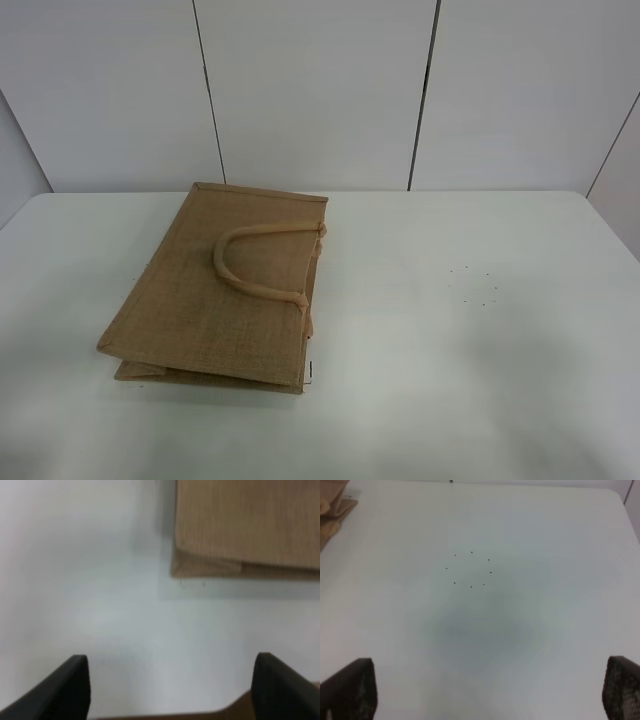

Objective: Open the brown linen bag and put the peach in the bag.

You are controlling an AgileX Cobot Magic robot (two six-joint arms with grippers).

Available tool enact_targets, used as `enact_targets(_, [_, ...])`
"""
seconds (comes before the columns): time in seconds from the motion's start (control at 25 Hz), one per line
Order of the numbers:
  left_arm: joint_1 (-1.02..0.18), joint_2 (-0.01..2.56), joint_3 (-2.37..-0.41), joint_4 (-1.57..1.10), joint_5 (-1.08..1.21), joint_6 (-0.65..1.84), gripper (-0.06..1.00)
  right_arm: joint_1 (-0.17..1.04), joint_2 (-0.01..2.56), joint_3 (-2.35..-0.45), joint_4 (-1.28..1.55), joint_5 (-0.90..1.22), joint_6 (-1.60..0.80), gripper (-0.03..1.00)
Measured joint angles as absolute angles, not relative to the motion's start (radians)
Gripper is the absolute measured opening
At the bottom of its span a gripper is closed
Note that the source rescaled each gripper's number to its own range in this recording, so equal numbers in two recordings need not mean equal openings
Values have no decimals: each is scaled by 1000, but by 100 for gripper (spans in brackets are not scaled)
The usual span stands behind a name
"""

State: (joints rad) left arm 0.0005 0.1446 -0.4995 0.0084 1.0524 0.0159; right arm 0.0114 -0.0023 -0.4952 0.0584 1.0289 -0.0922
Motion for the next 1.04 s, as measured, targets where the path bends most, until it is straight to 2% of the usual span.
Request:
enact_targets(0.28, [1,-1,-496,7,1054,16,94,11,-2,-495,58,1029,-92,100])
enact_targets(1.04, [1,-5,-496,5,1054,16,94,11,-2,-495,59,1029,-92,100])
